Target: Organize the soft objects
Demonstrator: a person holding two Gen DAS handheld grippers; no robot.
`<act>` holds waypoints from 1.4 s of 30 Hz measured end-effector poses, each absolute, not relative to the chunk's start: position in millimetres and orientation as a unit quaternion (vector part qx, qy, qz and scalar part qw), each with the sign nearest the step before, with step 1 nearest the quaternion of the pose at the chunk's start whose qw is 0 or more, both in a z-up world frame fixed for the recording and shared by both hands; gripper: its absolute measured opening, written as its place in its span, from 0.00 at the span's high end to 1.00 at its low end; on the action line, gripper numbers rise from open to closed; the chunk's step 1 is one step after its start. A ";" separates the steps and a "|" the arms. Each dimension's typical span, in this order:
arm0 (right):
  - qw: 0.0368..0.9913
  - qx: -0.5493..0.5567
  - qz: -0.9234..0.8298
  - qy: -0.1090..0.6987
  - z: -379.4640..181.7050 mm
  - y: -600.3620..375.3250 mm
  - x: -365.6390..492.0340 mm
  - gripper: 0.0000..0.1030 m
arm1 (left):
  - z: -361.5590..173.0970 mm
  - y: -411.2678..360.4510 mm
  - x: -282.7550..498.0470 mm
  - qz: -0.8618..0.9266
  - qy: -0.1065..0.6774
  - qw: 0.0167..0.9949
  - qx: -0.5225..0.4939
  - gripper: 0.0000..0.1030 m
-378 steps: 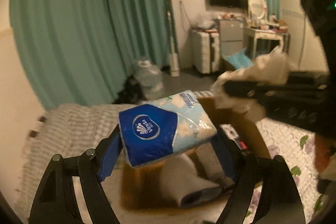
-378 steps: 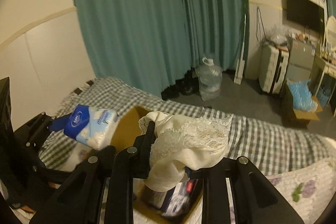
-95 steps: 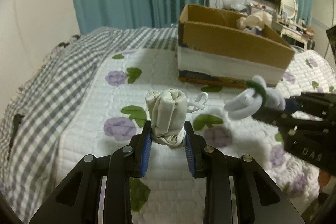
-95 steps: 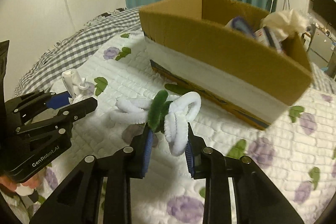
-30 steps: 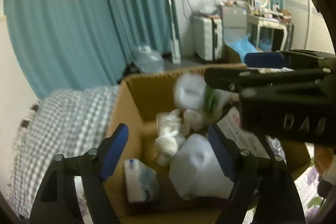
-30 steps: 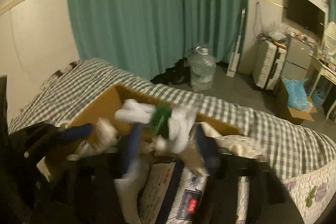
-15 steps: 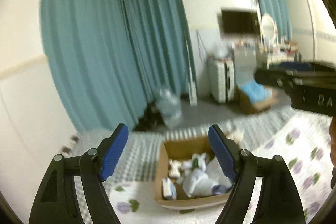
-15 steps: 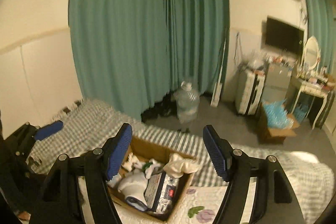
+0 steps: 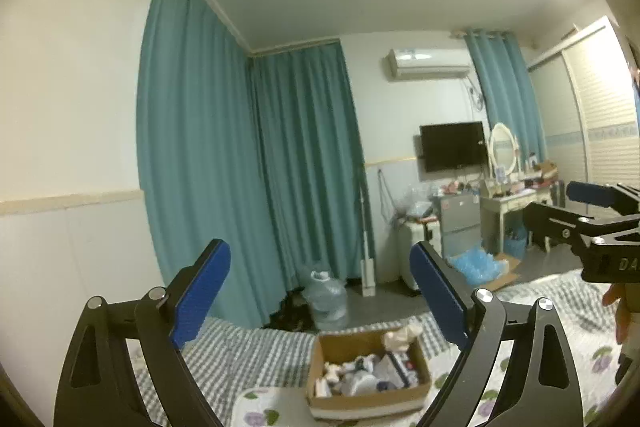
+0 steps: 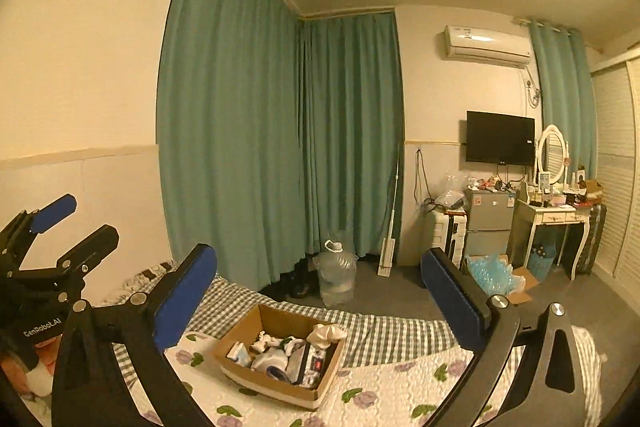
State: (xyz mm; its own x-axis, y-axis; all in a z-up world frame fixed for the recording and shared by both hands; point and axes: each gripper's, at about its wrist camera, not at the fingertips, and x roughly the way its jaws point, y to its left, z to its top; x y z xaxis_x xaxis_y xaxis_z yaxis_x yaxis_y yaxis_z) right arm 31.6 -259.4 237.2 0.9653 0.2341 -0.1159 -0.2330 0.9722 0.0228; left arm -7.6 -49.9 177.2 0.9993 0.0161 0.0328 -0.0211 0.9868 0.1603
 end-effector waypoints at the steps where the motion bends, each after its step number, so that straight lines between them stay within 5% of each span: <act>1: 0.991 0.007 0.121 0.054 229.2 -258.1 25.1 0.00 | 170.6 -51.7 -5.5 0.008 -0.012 0.997 0.080 0.10; 19: 0.985 0.009 0.114 0.132 41.5 -223.4 90.6 0.00 | 13.7 -30.3 49.7 0.029 0.114 0.991 0.068 0.10; 42: 0.983 -0.001 0.112 0.148 17.7 -206.3 92.3 0.00 | -5.0 -6.4 41.9 0.017 0.128 0.991 0.025 0.10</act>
